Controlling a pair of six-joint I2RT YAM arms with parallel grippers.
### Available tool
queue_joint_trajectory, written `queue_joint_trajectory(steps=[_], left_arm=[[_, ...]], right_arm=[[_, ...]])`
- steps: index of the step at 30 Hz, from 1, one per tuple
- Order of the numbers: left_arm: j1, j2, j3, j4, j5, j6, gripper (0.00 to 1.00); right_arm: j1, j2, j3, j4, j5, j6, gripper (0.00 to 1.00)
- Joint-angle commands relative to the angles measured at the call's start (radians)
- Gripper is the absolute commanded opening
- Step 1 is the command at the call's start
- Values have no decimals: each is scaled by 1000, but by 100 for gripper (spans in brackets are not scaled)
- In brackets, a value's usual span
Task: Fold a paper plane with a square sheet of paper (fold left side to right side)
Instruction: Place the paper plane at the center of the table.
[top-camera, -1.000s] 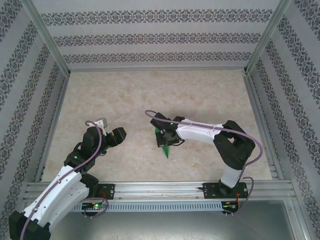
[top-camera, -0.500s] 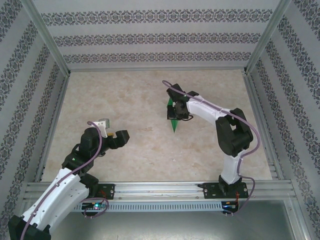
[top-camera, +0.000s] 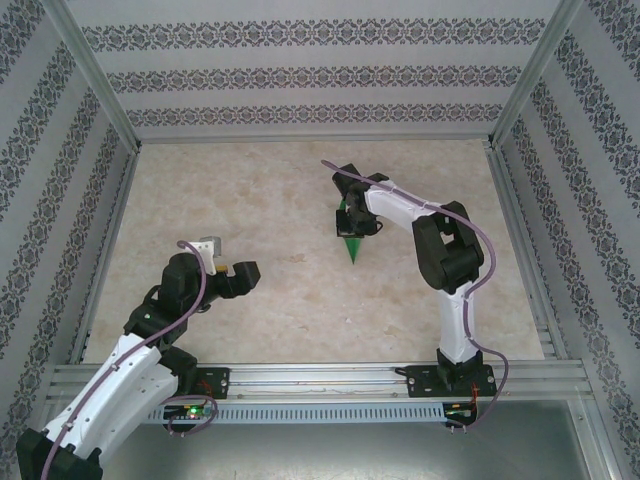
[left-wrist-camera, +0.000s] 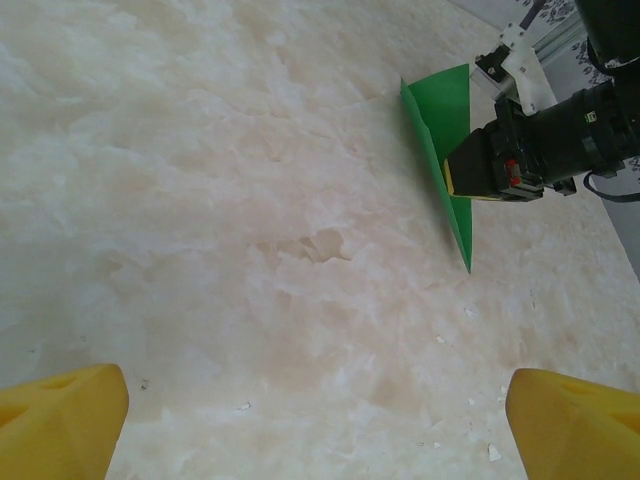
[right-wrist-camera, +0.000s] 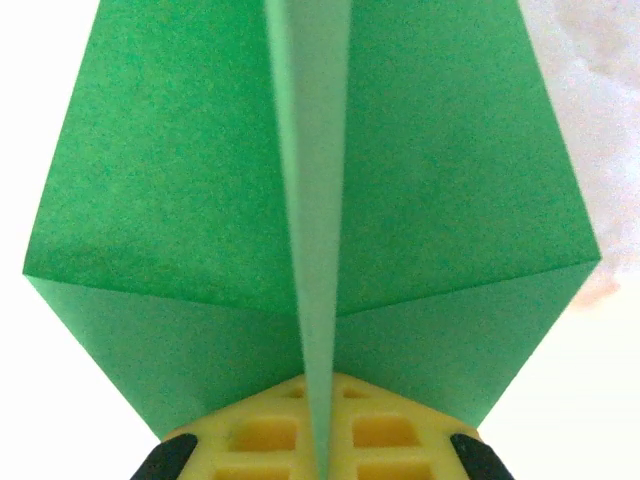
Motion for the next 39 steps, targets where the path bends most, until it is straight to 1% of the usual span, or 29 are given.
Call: queue_joint_trajectory(steps=[1,4,8,16,18,21,24,29,33,39], left_arm=[[19,0,31,-32,14,29,97],[19,2,41,-46,11,32,97],[18,2,52,-61,5,35,97],[19,7,52,-65,-7,36,98],[20,9,56,-75,-17,40,98],[25,20,71,-100,-30,24,100],[36,59,93,-114,-4,19,100],[45,119,110,-97,33,5,100],[51,134,105,-64,43,-9,100],[59,150,120,-63,48,-15,100]], right_arm=[[-11,38,43,-36,18,-15,8],[-12,57,50,-37,27,-16,8],[-12,67,42,-28,41,-14,16],[-11,82,28,-9,29,-6,26],[-11,77,24,-9,35,-6,30],[-11,62,16,-7,41,-3,34],[-11,43,11,-6,52,4,37],[-9,22,-2,0,78,38,38],[-6,-2,-18,20,97,64,39],[8,-22,-9,22,106,52,40]])
